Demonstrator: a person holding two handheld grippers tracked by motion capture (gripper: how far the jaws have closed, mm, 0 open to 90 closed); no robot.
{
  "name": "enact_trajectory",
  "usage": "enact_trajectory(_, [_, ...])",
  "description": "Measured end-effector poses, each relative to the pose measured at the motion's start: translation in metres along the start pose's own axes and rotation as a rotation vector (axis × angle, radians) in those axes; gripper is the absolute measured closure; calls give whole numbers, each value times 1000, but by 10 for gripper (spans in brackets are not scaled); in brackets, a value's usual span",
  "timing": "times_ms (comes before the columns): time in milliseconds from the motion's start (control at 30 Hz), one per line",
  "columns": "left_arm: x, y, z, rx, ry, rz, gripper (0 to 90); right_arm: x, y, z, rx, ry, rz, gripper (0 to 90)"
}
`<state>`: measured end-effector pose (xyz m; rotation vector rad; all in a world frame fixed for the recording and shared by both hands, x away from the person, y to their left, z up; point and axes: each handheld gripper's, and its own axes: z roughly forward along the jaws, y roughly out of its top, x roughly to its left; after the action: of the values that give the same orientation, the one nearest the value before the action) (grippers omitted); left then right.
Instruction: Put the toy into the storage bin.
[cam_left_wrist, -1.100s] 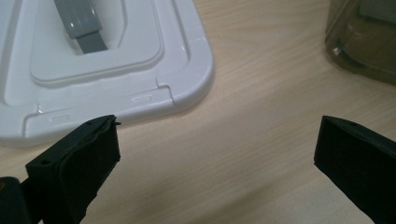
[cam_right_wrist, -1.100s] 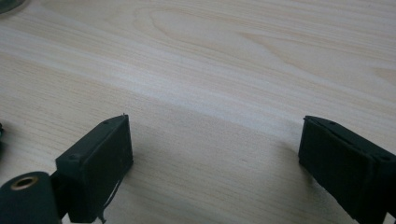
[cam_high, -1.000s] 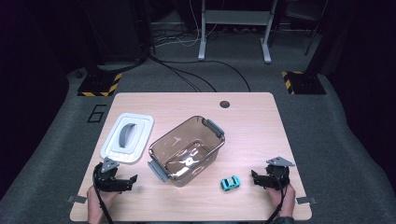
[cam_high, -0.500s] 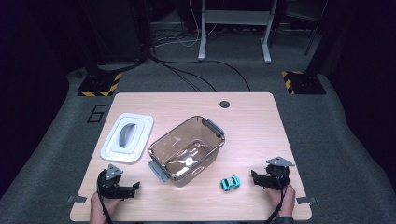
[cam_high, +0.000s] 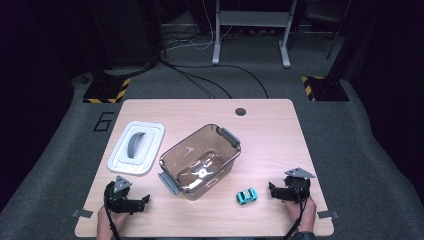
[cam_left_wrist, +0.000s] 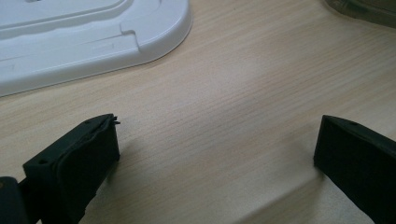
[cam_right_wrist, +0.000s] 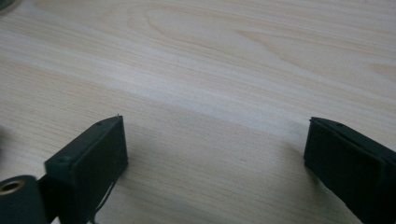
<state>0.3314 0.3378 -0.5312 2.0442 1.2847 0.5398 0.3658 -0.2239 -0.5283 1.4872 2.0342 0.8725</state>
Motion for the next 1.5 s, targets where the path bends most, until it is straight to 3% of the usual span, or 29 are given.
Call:
enact_trajectory(167, [0, 0, 1, -2, -3, -2, 0, -1, 3, -1, 52, -27, 44, 0])
enact_trajectory(333, [0, 1, 1, 0, 2, -3, 0, 5, 3, -11, 56, -7, 84, 0])
enact_trajectory(567, [-1, 1, 1, -2, 2, -11, 0, 30, 9, -31, 65, 34, 99, 6])
enact_trajectory(967, [-1, 1, 1, -2, 2, -13, 0, 81, 13, -43, 61, 120, 63, 3])
enact_trajectory(1167, [-1, 0, 1, -2, 3, -14, 0, 105, 12, -36, 74, 140, 38, 10])
enact_trajectory(1300, [-1, 0, 1, -2, 4, -15, 0, 112, 9, -30, 75, 173, 41, 28])
enact_trajectory(1500, [-2, 0, 1, -2, 7, -15, 0, 122, 7, -23, 82, 143, 14, 69])
